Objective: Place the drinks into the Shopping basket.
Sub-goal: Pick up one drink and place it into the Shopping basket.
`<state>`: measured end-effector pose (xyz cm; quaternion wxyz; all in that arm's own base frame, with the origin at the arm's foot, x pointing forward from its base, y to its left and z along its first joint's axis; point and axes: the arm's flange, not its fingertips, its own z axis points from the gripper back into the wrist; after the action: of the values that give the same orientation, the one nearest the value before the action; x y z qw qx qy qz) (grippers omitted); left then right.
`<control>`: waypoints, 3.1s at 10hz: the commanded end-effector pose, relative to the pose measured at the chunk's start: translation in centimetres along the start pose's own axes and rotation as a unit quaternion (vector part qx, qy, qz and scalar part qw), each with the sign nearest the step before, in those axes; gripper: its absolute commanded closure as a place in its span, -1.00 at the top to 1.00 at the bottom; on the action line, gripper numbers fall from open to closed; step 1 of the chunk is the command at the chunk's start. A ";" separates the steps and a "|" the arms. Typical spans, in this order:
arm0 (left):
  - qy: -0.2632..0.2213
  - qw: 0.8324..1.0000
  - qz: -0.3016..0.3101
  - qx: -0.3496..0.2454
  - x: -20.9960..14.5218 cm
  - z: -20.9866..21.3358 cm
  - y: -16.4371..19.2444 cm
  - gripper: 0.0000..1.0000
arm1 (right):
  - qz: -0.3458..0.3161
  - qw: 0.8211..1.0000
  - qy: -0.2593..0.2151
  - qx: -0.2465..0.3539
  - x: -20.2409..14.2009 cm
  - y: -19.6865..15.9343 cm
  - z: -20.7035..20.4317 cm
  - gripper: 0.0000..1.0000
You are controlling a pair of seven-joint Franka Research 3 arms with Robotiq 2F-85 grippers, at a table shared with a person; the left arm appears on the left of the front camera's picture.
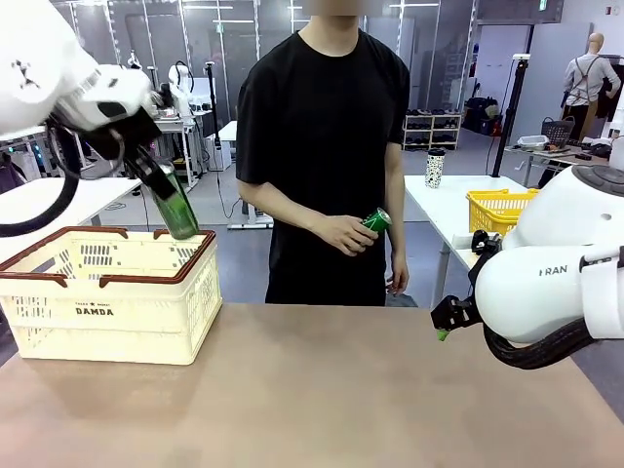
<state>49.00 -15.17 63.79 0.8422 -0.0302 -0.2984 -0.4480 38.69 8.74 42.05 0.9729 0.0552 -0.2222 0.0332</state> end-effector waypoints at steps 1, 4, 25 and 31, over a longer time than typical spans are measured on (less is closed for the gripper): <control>-0.003 0.998 0.061 0.016 0.8 0.5 3.4 0.22 | -0.002 1.000 0.000 0.001 0.0 -0.1 0.0 1.00; 0.036 0.983 0.168 0.070 -1.5 0.2 9.6 0.22 | -0.002 1.000 0.000 0.001 0.0 -0.1 0.0 1.00; 0.142 0.920 0.353 0.096 -13.8 -14.6 23.3 0.22 | -0.002 1.000 0.000 0.001 0.0 -0.1 0.0 1.00; 0.167 0.915 0.365 0.050 -15.4 -19.5 24.1 0.22 | -0.002 1.000 0.000 0.001 0.0 -0.1 0.0 1.00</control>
<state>69.50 4.29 44.36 0.9845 -0.0121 -0.1444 -0.0989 38.68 8.73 42.07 0.9728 0.0551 -0.2224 0.0331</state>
